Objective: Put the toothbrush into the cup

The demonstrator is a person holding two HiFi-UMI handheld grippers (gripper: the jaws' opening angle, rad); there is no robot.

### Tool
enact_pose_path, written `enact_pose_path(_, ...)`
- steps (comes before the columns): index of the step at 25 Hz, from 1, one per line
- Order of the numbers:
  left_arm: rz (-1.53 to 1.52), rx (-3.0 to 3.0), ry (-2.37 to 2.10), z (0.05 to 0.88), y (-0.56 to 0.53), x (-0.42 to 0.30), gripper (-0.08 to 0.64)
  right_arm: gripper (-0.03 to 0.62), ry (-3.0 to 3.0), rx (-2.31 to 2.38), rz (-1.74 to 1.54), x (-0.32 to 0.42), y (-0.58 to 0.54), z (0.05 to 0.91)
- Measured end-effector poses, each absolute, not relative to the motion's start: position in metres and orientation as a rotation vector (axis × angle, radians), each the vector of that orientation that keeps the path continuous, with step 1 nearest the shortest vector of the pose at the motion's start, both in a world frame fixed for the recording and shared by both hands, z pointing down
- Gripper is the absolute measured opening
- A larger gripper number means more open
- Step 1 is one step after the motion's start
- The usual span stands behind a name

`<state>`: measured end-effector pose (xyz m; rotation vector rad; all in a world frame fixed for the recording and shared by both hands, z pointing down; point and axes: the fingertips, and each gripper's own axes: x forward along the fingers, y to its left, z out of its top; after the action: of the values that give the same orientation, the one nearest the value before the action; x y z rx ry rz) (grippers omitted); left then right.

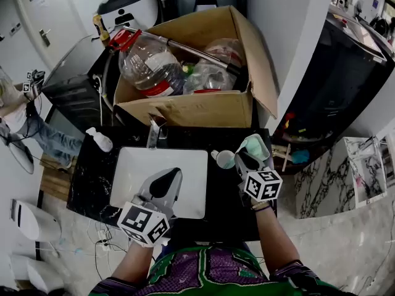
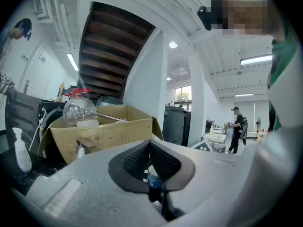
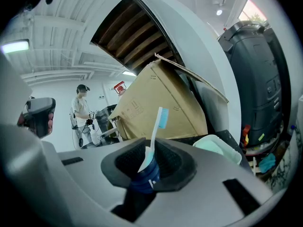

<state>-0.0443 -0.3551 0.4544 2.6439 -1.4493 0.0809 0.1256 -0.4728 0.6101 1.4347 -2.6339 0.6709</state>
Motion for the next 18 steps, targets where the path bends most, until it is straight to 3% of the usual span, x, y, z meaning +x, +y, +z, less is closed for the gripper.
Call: enact_pose_path(18,-0.018,2.726,-1.319,0.414,-0.355,-0.077,0.015,0.052,-2.582,1.650,0.583,0.124,-0.432,0.550)
